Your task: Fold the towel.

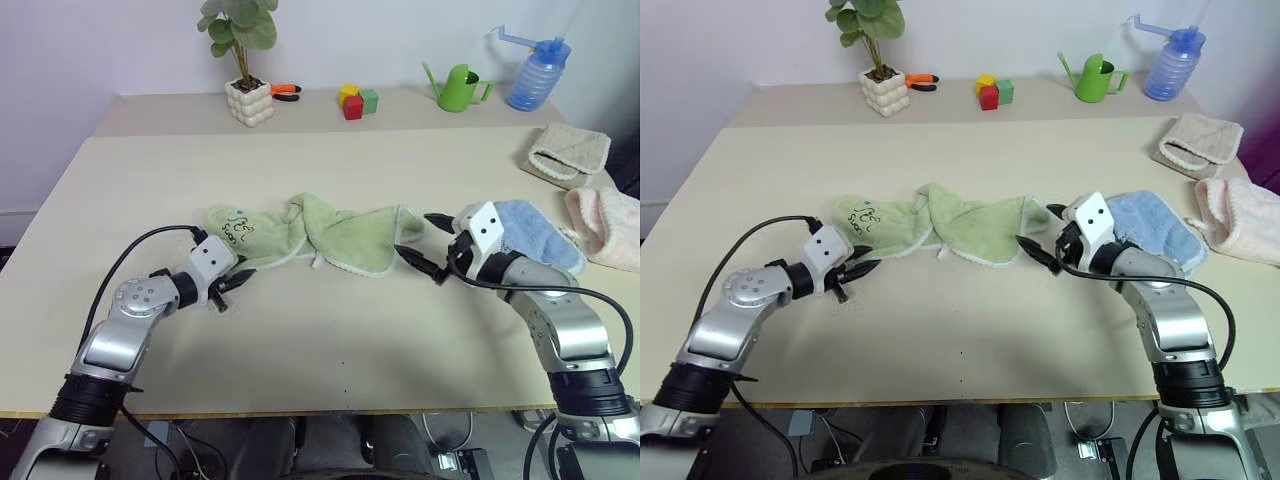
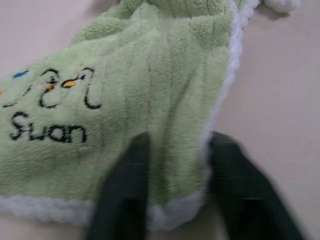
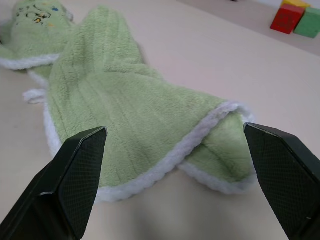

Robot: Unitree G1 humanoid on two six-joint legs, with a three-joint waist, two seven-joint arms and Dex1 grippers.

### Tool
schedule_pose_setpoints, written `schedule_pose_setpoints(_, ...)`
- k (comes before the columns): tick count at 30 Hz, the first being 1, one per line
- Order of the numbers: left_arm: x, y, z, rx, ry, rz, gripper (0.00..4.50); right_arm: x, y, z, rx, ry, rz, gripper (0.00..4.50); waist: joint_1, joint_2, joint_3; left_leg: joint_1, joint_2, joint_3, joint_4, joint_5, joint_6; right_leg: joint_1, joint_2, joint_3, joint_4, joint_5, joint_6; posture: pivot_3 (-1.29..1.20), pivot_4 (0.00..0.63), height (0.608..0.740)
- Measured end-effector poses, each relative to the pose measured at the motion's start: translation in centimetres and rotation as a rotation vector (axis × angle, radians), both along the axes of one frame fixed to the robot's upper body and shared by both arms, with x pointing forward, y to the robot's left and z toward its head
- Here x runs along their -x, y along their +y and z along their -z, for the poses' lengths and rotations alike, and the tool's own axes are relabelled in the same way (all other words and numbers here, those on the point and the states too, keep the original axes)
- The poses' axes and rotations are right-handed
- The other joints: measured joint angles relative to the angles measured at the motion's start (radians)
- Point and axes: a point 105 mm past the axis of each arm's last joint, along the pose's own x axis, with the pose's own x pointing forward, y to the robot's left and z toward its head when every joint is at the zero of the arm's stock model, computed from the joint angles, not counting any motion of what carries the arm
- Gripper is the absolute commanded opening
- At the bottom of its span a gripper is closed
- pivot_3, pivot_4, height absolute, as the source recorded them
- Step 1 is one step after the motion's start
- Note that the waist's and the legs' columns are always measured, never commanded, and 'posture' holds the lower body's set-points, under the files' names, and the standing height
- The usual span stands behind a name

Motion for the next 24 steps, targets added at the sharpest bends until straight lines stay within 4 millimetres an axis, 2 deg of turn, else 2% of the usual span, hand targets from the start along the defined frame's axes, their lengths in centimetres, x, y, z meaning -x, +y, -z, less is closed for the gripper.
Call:
schedule_pose_setpoints(6, -0.1, 0.1, 0.0, 0.023, -0.009, -0.023, 0.05, 1.3, 1.7, -0.3, 0.077, -0.024, -0.089, 4.50, 0.000, 0.000, 0.000, 0.000, 0.000, 0.000, 0.000, 0.000, 0.000, 0.000, 0.000, 0.000, 0.000, 0.000, 0.000, 0.00, 0.150, 0.732)
schedule_pose_setpoints(12, -0.2, 0.4, -1.1, 0.104, -0.020, -0.059, 0.05, 2.4, 4.3, 1.2, 0.206, -0.031, -0.195, 4.50, 0.000, 0.000, 0.000, 0.000, 0.000, 0.000, 0.000, 0.000, 0.000, 0.000, 0.000, 0.000, 0.000, 0.000, 0.000, 0.00, 0.150, 0.732)
schedule_pose_setpoints(14, -0.1, 0.5, -1.7, 0.124, -0.031, -0.065, 0.05, 2.2, 5.1, 2.3, 0.292, -0.039, -0.212, 4.50, 0.000, -0.001, 0.000, 0.000, 0.000, 0.000, 0.000, 0.000, 0.000, 0.000, 0.000, 0.000, 0.000, 0.000, 0.000, 0.00, 0.150, 0.732)
schedule_pose_setpoints(17, 0.1, 0.3, -2.5, 0.143, -0.047, -0.056, 0.05, 1.9, 5.1, 4.2, 0.388, -0.025, -0.206, 4.50, 0.002, -0.001, 0.000, -0.001, 0.000, 0.000, 0.000, 0.000, 0.000, 0.000, 0.000, 0.000, 0.000, 0.000, 0.000, 0.00, 0.150, 0.732)
schedule_pose_setpoints(22, 0.4, 0.4, -2.3, 0.147, -0.032, -0.060, 0.05, 1.0, 5.3, 4.0, 0.447, -0.084, -0.203, 4.50, 0.000, -0.001, 0.000, 0.000, 0.000, 0.000, 0.000, 0.000, 0.000, 0.000, 0.000, 0.000, 0.000, 0.000, 0.000, 0.00, 0.150, 0.732)
schedule_pose_setpoints(24, 0.5, 0.3, -2.4, 0.147, -0.035, -0.056, 0.00, 0.2, 5.0, 3.8, 0.465, -0.104, -0.166, 3.92, 0.000, -0.001, 0.000, 0.000, 0.000, 0.000, 0.000, 0.000, -0.001, 0.000, 0.000, 0.000, 0.000, 0.000, 0.000, 0.00, 0.150, 0.732)
